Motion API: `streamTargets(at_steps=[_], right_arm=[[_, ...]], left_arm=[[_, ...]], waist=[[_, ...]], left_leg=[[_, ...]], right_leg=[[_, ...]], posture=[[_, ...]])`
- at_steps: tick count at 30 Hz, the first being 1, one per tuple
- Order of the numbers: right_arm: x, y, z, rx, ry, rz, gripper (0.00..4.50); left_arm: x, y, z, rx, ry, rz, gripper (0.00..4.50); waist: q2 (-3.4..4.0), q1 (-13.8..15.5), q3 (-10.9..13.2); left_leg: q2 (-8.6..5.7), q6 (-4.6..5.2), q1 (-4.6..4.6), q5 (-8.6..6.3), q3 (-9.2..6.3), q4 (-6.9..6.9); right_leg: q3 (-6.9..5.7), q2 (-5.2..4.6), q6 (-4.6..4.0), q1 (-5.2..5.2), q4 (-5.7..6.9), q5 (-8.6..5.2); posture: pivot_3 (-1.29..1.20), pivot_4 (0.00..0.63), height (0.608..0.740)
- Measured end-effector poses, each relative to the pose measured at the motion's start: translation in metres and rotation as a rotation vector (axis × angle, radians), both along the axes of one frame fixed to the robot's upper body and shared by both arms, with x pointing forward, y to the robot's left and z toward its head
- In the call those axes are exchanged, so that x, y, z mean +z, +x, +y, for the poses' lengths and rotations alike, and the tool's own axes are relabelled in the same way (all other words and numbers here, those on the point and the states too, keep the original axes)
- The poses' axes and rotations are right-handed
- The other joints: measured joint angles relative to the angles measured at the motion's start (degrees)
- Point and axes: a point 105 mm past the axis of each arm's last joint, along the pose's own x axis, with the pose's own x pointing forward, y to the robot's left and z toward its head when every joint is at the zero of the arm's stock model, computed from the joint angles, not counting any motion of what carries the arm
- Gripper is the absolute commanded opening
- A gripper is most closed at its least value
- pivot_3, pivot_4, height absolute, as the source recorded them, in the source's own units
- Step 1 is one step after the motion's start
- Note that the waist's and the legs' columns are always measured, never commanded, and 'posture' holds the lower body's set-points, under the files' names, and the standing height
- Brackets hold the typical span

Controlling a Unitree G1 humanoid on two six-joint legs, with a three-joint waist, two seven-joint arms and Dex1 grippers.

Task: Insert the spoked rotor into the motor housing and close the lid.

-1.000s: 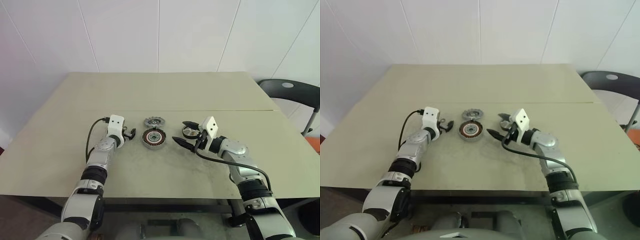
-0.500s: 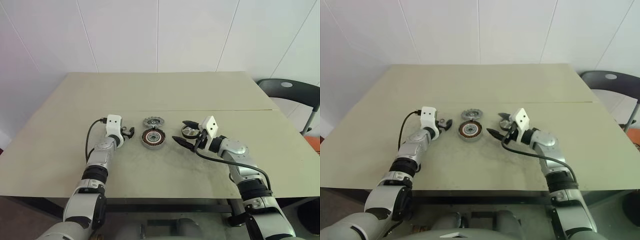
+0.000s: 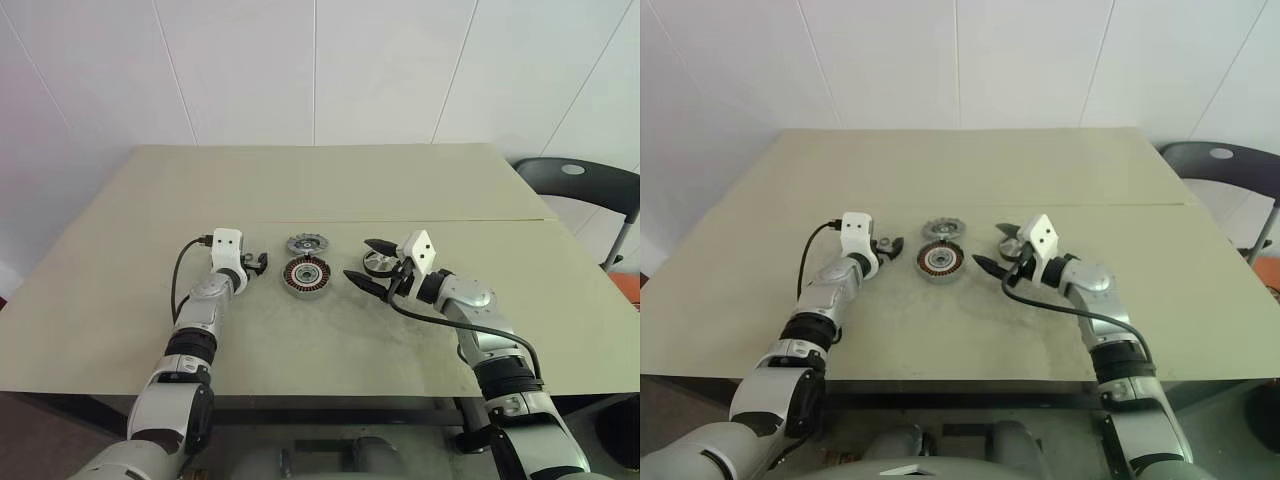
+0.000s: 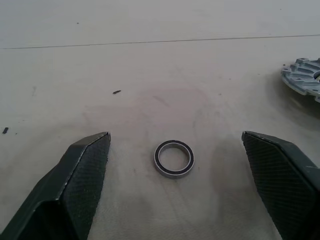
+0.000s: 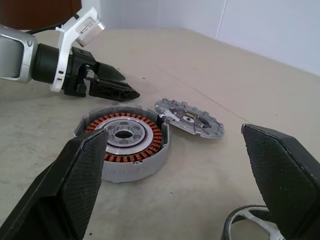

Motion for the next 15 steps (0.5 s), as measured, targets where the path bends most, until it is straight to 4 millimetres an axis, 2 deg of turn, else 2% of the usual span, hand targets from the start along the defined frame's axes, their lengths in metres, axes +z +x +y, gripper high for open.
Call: streamTargets(at_steps=[8,15], right_arm=[[0.0005,0.0001,0.0004,-0.001,0.0,-0.006,4.5],[0.0046,0.0019,0.0024,0.003,-0.005,-0.025,4.5]], left_arm=[[0.0001,0.0,0.0076,0.013,-0.001,0.022,0.8],[-0.0001,-0.0012,0.0039,-0.017,-0.014,0.015,0.7]], waist=[[0.0,0.15,0.0],[0.0,0.25,-0.01]], left_leg=[[-0.01,0.0,-0.04,0.0,0.01,-0.04],[-0.01,-0.01,-0.05,-0.01,0.0,-0.04]], right_leg=[[0.0,-0.03,0.0,-0.01,-0.09,0.0],[0.0,-0.05,0.0,0.0,-0.09,0.0]], posture=[[0.0,0.0,0.74],[0.0,0.0,0.74]])
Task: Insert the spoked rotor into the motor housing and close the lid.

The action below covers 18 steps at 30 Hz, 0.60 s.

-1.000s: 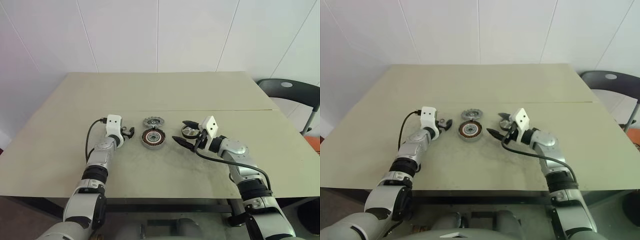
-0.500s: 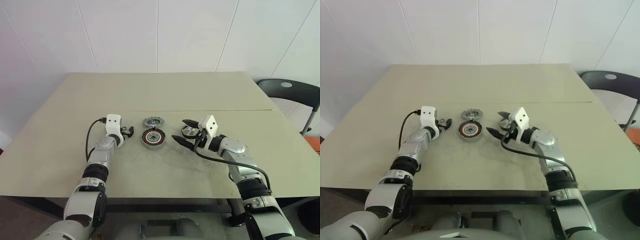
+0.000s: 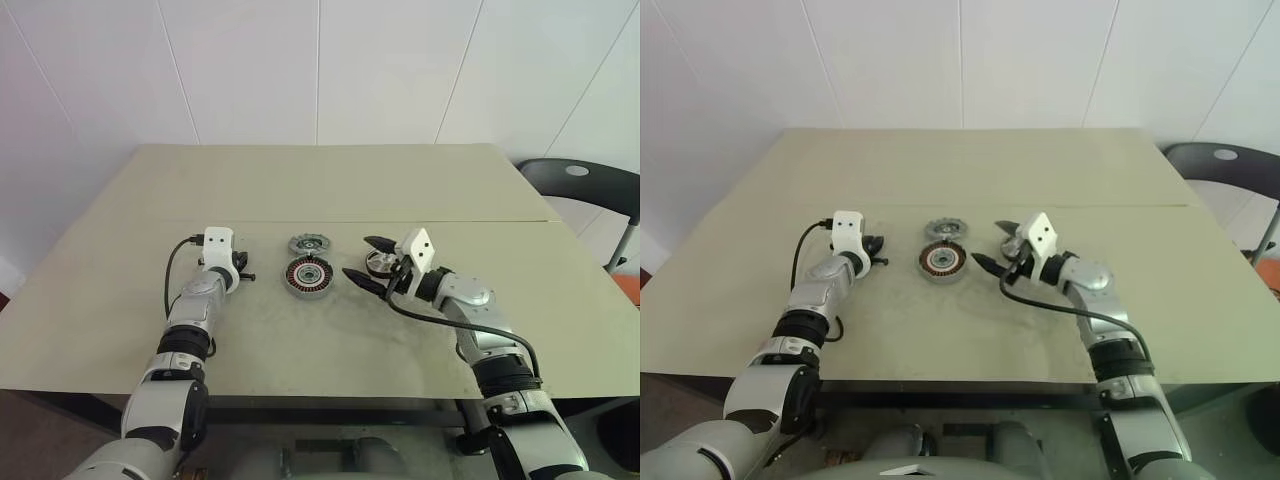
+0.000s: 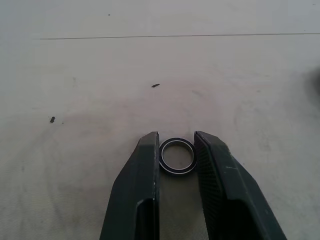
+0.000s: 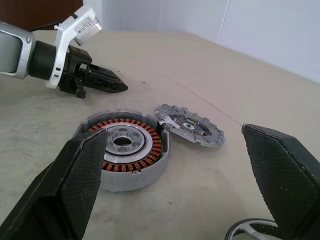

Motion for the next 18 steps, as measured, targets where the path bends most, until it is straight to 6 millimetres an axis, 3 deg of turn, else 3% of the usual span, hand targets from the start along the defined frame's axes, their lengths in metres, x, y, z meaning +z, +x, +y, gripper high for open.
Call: streamTargets(at_steps=[2,5,8,12,18], right_arm=[[0.0,0.0,0.0,0.0,0.0,0.0,4.5],[0.001,0.0,0.001,0.002,0.002,-0.005,4.5],[0.0,0.0,0.002,0.003,0.005,-0.005,4.5],[-0.001,0.001,0.002,-0.002,0.005,-0.003,4.5],[-0.005,0.001,0.001,-0.009,0.003,0.008,4.5]], left_arm=[[0.002,-0.001,-0.004,-0.027,-0.015,-0.02,0.7],[0.004,-0.01,-0.025,-0.133,-0.099,-0.084,0.7],[0.022,-0.019,-0.045,-0.268,-0.159,-0.192,0.7],[0.054,-0.029,-0.052,-0.408,-0.186,-0.335,0.7],[0.061,-0.048,-0.06,-0.576,-0.193,-0.366,0.7]], waist=[[0.0,0.11,0.0],[-0.01,0.18,0.01],[-0.02,-0.04,0.01],[0.01,-0.27,0.01],[0.01,-0.1,0.01]], left_leg=[[0.0,0.0,-0.04,0.0,0.0,0.0],[-0.03,-0.01,-0.15,0.0,0.0,0.02],[-0.02,-0.02,-0.23,-0.01,0.01,0.0],[0.02,-0.02,-0.25,-0.01,0.02,-0.06],[0.02,0.0,-0.46,0.0,0.03,0.06]], right_leg=[[-0.01,-0.02,0.0,-0.02,-0.01,0.0],[-0.01,-0.11,-0.04,-0.1,-0.04,0.0],[0.01,-0.13,-0.09,-0.22,-0.02,0.0],[0.02,-0.11,-0.15,-0.32,0.02,-0.02],[0.01,-0.12,-0.18,-0.43,0.01,-0.03]], posture=[[0.0,0.0,0.74],[0.0,0.0,0.74],[0.0,0.0,0.74],[0.0,0.0,0.74],[0.0,0.0,0.74]])
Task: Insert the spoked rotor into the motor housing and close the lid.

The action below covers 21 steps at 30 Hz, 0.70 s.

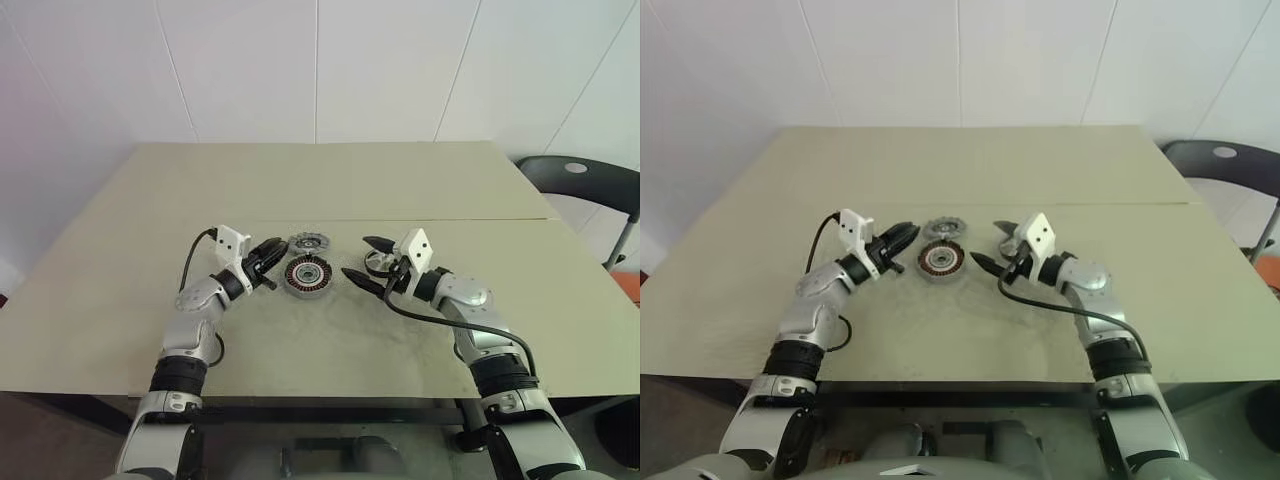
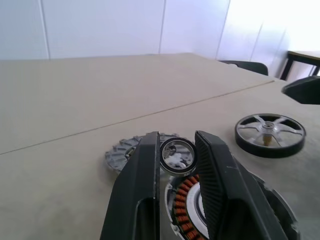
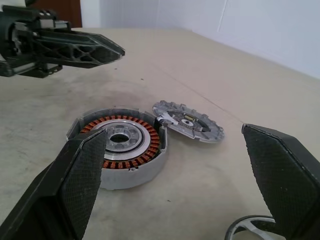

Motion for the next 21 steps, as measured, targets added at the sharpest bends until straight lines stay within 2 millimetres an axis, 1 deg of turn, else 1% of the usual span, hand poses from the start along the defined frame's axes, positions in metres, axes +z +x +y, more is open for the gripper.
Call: streamTargets(at_steps=[4,8,10,13,16,21], right_arm=[[-0.001,0.0,0.003,0.006,0.004,0.001,4.5],[-0.002,-0.002,0.004,0.021,0.005,0.014,4.5],[-0.002,-0.002,0.004,0.026,0.005,0.017,4.5],[-0.002,-0.003,0.005,0.032,0.007,0.019,4.5],[-0.002,-0.003,0.005,0.033,0.008,0.019,4.5],[-0.002,-0.004,0.005,0.032,0.008,0.02,4.5]], left_arm=[[-0.003,-0.005,-0.011,-0.068,0.037,-0.002,0.7],[-0.006,-0.006,-0.027,-0.106,0.076,-0.021,0.7],[-0.006,-0.005,-0.029,-0.107,0.086,-0.027,0.7],[-0.008,0.003,-0.036,-0.097,0.161,-0.055,0.7],[-0.012,0.006,-0.038,-0.084,0.201,-0.064,0.7],[-0.015,0.004,-0.042,-0.102,0.211,-0.055,0.7]], waist=[[0.0,0.03,0.0],[0.0,0.05,0.0],[0.0,-0.11,0.0],[0.0,0.03,0.0],[0.0,0.05,0.0],[0.0,0.02,0.0]], left_leg=[[-0.01,0.0,-0.04,0.0,0.0,0.03],[0.0,0.01,-0.06,0.0,0.0,0.02],[0.0,0.01,-0.05,0.0,0.0,0.01],[0.0,0.01,-0.06,0.01,0.0,0.04],[-0.01,0.02,-0.07,0.01,0.01,0.05],[0.0,0.02,-0.06,0.01,0.0,0.05]], right_leg=[[0.0,-0.01,0.01,-0.01,-0.01,0.0],[-0.01,0.03,0.06,-0.05,0.0,0.04],[-0.01,0.06,0.07,-0.06,0.01,0.04],[-0.03,0.09,0.09,-0.04,0.02,0.05],[-0.03,0.09,0.1,-0.04,0.02,0.05],[-0.03,0.11,0.11,-0.04,0.04,0.05]], posture=[[0.0,0.0,0.74],[0.0,0.0,0.74],[0.0,0.0,0.74],[0.0,0.0,0.74],[0.0,0.0,0.74],[0.0,0.0,0.74]])
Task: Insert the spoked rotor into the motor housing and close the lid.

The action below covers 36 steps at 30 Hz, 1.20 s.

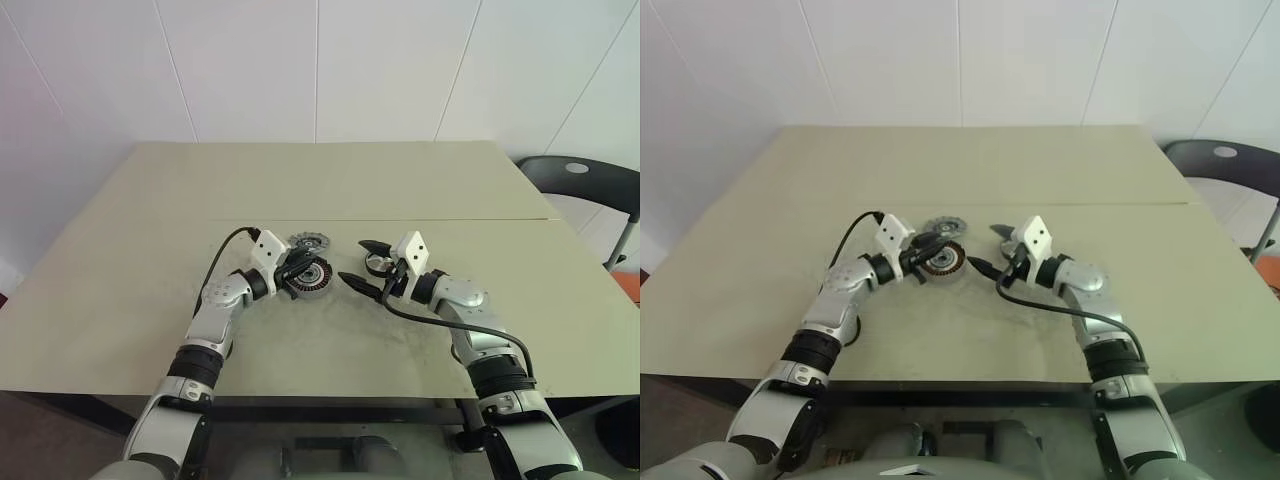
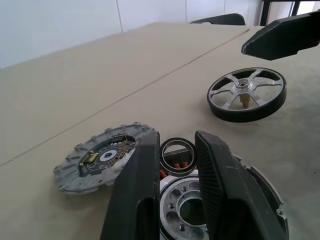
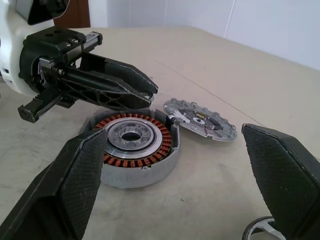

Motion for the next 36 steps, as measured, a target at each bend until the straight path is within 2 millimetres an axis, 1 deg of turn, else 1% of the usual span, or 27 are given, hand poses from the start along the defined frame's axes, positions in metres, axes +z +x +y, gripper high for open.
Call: streamTargets(at_steps=[5,9,36], right_arm=[[0.0,0.0,0.0,-0.006,0.0,-0.001,4.5],[0.0,0.001,-0.001,-0.013,0.001,-0.003,4.5],[0.0,0.001,-0.001,-0.023,0.0,-0.008,4.5]], left_arm=[[-0.006,-0.004,-0.004,-0.036,0.021,0.036,0.7],[-0.012,-0.004,-0.002,-0.037,0.065,0.052,0.7],[-0.017,-0.001,0.004,0.006,0.115,0.063,0.7]], waist=[[0.0,-0.01,0.0],[0.0,-0.04,0.0],[0.0,-0.02,0.0]], left_leg=[[0.0,0.0,0.0,0.0,0.0,0.01],[0.0,0.0,0.01,0.0,0.0,0.01],[0.0,0.0,0.01,0.0,0.0,0.02]], right_leg=[[0.0,0.01,0.0,0.01,0.01,0.0],[0.0,0.02,0.0,0.0,0.01,0.0],[0.0,0.02,0.01,0.0,0.04,0.01]], posture=[[0.0,0.0,0.74],[0.0,0.0,0.74],[0.0,0.0,0.74]])
